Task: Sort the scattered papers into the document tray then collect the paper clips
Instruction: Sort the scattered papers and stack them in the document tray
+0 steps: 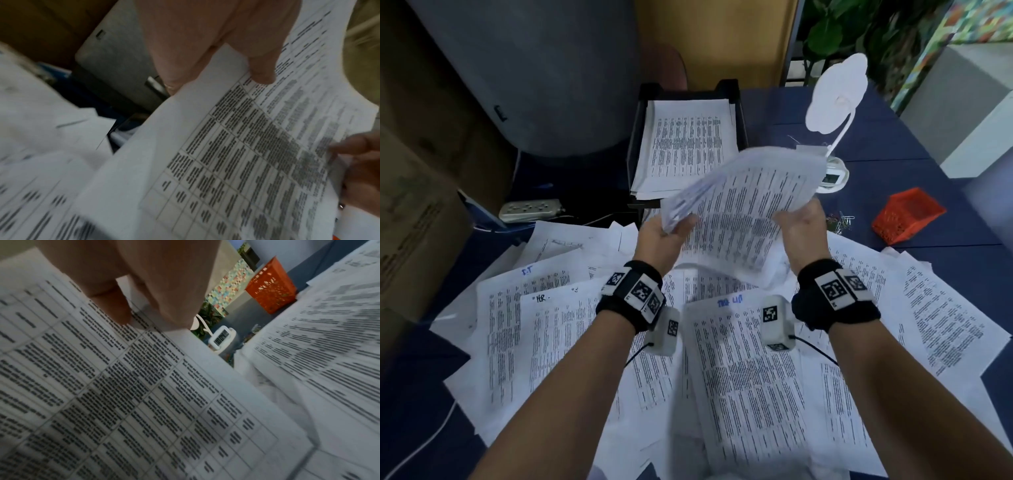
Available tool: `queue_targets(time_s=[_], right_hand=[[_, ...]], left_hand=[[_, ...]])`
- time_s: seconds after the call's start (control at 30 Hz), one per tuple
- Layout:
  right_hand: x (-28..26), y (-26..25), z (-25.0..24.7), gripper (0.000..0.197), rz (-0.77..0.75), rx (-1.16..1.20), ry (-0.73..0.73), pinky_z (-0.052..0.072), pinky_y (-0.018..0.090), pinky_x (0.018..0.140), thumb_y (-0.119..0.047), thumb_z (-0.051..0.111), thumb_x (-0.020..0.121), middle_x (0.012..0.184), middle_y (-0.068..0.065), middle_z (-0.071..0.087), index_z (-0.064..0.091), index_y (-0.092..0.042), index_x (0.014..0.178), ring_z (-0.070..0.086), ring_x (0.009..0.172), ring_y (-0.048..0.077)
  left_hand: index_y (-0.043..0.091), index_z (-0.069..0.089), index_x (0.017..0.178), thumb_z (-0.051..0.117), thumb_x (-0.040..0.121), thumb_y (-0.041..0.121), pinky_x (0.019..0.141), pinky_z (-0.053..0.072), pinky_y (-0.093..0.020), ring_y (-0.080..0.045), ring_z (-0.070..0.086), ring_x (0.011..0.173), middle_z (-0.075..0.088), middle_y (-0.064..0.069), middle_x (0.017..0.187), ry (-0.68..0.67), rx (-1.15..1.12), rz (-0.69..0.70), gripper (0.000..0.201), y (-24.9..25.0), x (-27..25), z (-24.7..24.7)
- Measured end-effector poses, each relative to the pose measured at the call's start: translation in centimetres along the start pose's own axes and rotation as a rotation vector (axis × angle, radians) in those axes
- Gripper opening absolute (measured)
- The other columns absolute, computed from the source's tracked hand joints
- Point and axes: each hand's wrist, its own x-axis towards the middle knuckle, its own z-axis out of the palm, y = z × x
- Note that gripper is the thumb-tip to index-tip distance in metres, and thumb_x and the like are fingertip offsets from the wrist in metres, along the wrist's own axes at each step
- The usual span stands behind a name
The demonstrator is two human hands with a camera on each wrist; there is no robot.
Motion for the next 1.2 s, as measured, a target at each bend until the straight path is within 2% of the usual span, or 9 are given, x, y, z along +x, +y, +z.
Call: queue_targets(time_s=[0.13, 0.27, 0.43, 0.63, 0.8, 0.97, 1.07, 1.13, 1.2], right_hand=[[0.0, -0.9, 1.0, 0.047, -0.098, 0.020, 0.029, 0.048, 0.008, 0.085, 0.007, 0.050, 0.090, 0.118, -0.005, 0.060, 0.041, -0.010, 0.133, 0.058, 0.103, 0.001], [0.2, 1.8, 0.9, 0.036, -0.042, -0.084, 0.037, 0.047, 0.021, 0.071, 0.009, 0.047, 0.085, 0.093, -0.010, 0.058, 0.044, -0.018, 0.107, 0.057, 0.082, 0.008], [0.3, 6.6, 0.0, 0.043, 0.195, -0.289, -0.161, 0.044, 0.042, 0.101, -0.007, 0.053, 0.091, 0.122, 0.003, 0.058, 0.041, -0.012, 0.131, 0.055, 0.110, 0.021], [-0.1, 7.0, -0.9, 0.033, 0.233, -0.222, -0.222, 0.045, 0.038, 0.099, -0.023, 0.060, 0.092, 0.114, -0.003, 0.066, 0.056, -0.017, 0.124, 0.061, 0.107, 0.016], [-1.6, 8.2, -1.4, 0.038, 0.336, -0.428, -0.428, 0.040, 0.032, 0.097, -0.021, 0.057, 0.095, 0.119, -0.004, 0.059, 0.051, -0.016, 0.132, 0.055, 0.112, 0.018], [-2.4, 11.2, -1.5, 0.038, 0.462, -0.648, -0.571, 0.040, 0.031, 0.096, -0.012, 0.055, 0.093, 0.126, 0.007, 0.059, 0.051, -0.008, 0.131, 0.055, 0.114, 0.025], [-1.7, 12.2, -1.3, 0.040, 0.498, -0.624, -0.535, 0.042, 0.041, 0.103, -0.012, 0.056, 0.091, 0.128, 0.009, 0.059, 0.053, -0.009, 0.131, 0.056, 0.114, 0.027], [-0.9, 12.0, -1.0, 0.036, 0.512, -0.546, -0.479, 0.040, 0.047, 0.105, -0.007, 0.055, 0.090, 0.125, 0.010, 0.061, 0.057, -0.007, 0.126, 0.057, 0.114, 0.028], [0.0, 11.3, -0.7, 0.035, 0.525, -0.469, -0.407, 0.038, 0.047, 0.107, -0.002, 0.053, 0.090, 0.124, 0.009, 0.062, 0.058, -0.007, 0.125, 0.057, 0.114, 0.027]], left_hand=[[0.016, 0.057, 0.082, 0.066, 0.088, 0.024, 0.066, 0.044, -0.034, -0.018, 0.049, 0.075, 0.054, -0.010, 0.082, 0.111, -0.051, 0.026, 0.013, 0.9, 0.6, 0.3], [0.026, 0.062, 0.103, 0.071, 0.084, 0.017, 0.083, 0.054, -0.029, -0.016, 0.063, 0.094, 0.067, -0.001, 0.104, 0.122, -0.054, -0.025, 0.023, -1.1, 0.1, 0.1], [0.011, 0.061, 0.099, 0.065, 0.089, 0.020, 0.072, 0.047, -0.025, -0.015, 0.057, 0.076, 0.063, -0.001, 0.084, 0.104, -0.023, -0.177, 0.014, -2.2, -0.6, 0.0], [0.011, 0.065, 0.100, 0.066, 0.087, 0.027, 0.070, 0.049, -0.020, -0.006, 0.063, 0.078, 0.066, 0.007, 0.083, 0.090, -0.105, -0.132, 0.020, -1.3, -0.3, -2.6], [0.012, 0.069, 0.095, 0.073, 0.079, 0.031, 0.075, 0.054, -0.035, -0.023, 0.065, 0.083, 0.069, -0.001, 0.084, 0.054, -0.035, -0.395, 0.025, -5.3, -2.0, -4.2], [0.004, 0.062, 0.088, 0.074, 0.080, 0.028, 0.051, 0.046, -0.024, -0.023, 0.059, 0.067, 0.063, -0.010, 0.077, 0.022, 0.110, -0.603, 0.029, -9.4, -4.1, -4.4], [0.007, 0.060, 0.085, 0.079, 0.073, 0.041, 0.050, 0.045, -0.029, -0.024, 0.056, 0.059, 0.060, -0.009, 0.071, 0.014, 0.135, -0.613, 0.041, -10.1, -3.3, -4.4], [0.011, 0.056, 0.084, 0.082, 0.058, 0.059, 0.063, 0.056, -0.043, -0.028, 0.061, 0.067, 0.058, -0.009, 0.075, 0.016, 0.135, -0.592, 0.061, -11.1, -2.1, -4.9], [0.013, 0.057, 0.083, 0.080, 0.065, 0.053, 0.074, 0.052, -0.042, -0.024, 0.059, 0.074, 0.059, -0.005, 0.078, -0.011, 0.089, -0.565, 0.050, -10.2, -1.5, -5.0]])
